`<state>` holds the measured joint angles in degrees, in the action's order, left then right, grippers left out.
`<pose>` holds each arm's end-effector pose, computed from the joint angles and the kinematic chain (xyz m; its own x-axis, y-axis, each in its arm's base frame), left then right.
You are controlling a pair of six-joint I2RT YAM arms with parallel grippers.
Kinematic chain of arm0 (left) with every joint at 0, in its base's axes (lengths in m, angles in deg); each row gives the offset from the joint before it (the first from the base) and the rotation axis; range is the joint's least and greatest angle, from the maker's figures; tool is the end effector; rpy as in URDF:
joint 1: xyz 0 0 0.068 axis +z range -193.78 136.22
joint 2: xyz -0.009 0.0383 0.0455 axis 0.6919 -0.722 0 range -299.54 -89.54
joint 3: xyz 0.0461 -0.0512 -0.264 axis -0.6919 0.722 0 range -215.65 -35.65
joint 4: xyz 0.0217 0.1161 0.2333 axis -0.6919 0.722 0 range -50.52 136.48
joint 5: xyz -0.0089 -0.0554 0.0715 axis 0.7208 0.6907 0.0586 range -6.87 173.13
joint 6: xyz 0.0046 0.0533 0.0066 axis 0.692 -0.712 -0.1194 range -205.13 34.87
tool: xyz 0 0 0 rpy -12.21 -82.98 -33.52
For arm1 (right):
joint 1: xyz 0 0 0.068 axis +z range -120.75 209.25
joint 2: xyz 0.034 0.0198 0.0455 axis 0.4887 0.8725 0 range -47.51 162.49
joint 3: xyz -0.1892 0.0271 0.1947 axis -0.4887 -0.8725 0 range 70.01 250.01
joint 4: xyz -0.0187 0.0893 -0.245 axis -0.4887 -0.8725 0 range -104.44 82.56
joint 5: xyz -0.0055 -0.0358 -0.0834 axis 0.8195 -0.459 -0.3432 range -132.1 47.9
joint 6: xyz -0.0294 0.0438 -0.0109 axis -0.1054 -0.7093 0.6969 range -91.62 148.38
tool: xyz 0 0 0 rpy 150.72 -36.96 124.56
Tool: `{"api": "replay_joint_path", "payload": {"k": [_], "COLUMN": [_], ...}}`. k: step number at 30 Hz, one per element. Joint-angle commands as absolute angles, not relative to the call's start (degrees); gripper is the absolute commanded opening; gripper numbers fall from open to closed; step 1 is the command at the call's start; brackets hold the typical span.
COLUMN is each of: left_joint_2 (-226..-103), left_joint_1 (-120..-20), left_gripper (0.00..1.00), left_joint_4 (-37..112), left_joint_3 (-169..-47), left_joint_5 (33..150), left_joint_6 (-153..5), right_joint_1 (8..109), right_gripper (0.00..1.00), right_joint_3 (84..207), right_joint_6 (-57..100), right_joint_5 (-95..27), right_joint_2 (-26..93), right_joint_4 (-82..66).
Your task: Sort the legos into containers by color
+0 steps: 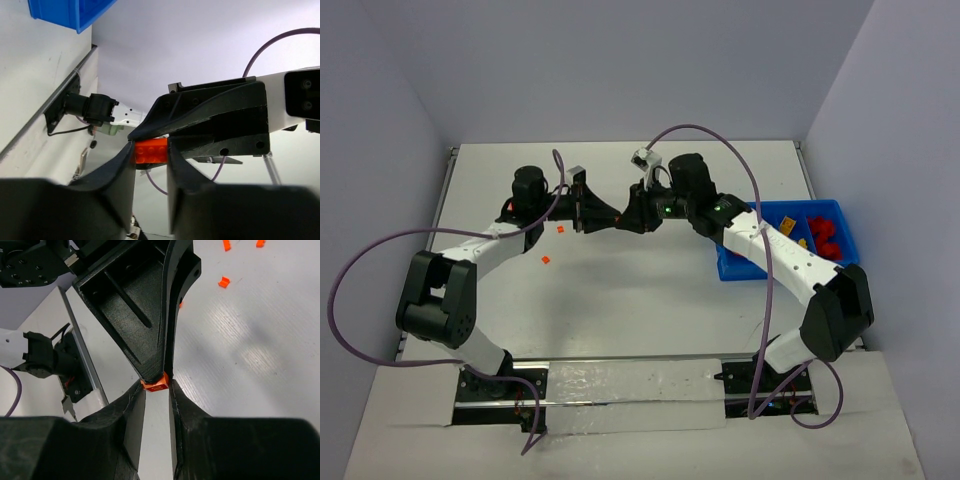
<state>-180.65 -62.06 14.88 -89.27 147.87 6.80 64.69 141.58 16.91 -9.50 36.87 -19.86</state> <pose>0.3156 -0.1381 0.2559 -0.9632 -0.1309 0.2346 -0.2445 0.0657 -0.9674 0.2663 0.2129 0.3363 -0.5163 -0.1619 -0.8410 -0.7988 0.4450 0.4048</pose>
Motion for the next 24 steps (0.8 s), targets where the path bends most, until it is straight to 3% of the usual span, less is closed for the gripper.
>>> {"api": "replay_joint_path", "payload": {"k": [1, 3, 5, 9, 12, 17, 24], "left_joint_2": [-178.42, -177.64, -177.11, -177.33, -175.72, -165.78, -165.78], "left_joint_1": [-60.54, -57.76, -55.04, -48.40, -47.70, -48.10, -48.26], "left_gripper": [0.56, 0.84, 0.98, 0.99, 0.99, 0.99, 0.99], "left_joint_4": [16.94, 24.09, 33.20, 54.00, 64.31, 56.95, 61.65], "left_joint_3": [-89.30, -91.16, -94.24, -105.35, -110.20, -103.23, -102.19], "left_joint_5": [147.16, 145.79, 143.33, 134.87, 118.87, 99.10, 90.96], "left_joint_6": [-1.39, -6.54, -14.94, -38.97, -52.78, -63.44, -72.81], "right_joint_1": [64.11, 62.63, 60.13, 53.15, 45.49, 37.83, 35.10], "right_gripper": [0.03, 0.01, 0.00, 0.00, 0.00, 0.00, 0.00], "right_joint_3": [142.26, 141.35, 139.99, 137.66, 137.33, 136.37, 136.98], "right_joint_6": [17.42, 18.18, 19.65, 26.18, 35.03, 43.26, 45.30], "right_joint_5": [-10.37, -10.04, -9.85, -11.25, -17.06, -27.63, -35.45], "right_joint_2": [34.63, 33.75, 31.98, 27.85, 25.95, 27.29, 36.90], "right_joint_4": [-17.68, -19.14, -21.40, -28.90, -38.52, -47.73, -54.46]}}
